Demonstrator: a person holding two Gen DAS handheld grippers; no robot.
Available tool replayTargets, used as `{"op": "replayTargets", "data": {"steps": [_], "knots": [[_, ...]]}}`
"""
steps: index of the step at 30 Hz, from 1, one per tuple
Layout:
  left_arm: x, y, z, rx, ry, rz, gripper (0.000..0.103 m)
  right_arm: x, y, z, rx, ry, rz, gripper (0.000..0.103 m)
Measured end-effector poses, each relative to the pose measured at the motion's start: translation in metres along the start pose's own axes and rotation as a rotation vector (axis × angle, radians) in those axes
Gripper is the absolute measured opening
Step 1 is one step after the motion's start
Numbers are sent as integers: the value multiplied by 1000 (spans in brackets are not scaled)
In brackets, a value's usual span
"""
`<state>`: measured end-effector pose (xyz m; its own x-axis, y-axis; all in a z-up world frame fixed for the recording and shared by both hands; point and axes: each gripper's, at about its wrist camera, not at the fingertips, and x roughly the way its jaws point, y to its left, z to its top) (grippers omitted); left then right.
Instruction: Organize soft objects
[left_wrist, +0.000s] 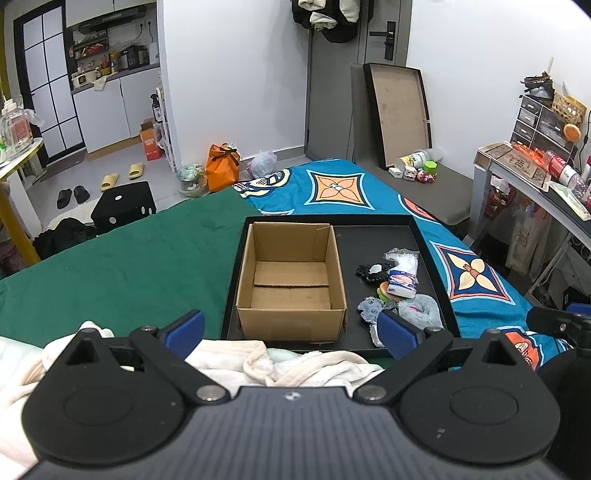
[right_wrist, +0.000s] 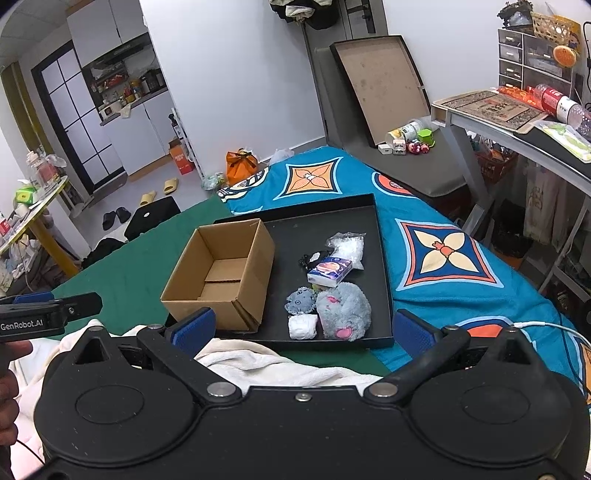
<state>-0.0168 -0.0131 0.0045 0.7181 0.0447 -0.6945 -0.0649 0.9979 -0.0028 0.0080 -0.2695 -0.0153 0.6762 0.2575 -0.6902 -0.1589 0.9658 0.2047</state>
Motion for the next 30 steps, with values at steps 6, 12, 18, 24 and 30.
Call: {"op": "replayTargets", "data": {"steps": [6,12,18,24,30], "knots": [[2,0,4,4,5,14,99,7,-1,-2,5,16,9,103],[10,4,5,-13,20,20,99,16,-4,-2,9,30,0,103],[25,9,4,-24,41,32,99,30,-12,-4,38,41,-17,103],[45,13,4,-24,69,35,99,50,-18,-3,54,53,-8,103],[65,18,6,-28,91,50,99,70,-25,-1,70,75,-7,103]]}}
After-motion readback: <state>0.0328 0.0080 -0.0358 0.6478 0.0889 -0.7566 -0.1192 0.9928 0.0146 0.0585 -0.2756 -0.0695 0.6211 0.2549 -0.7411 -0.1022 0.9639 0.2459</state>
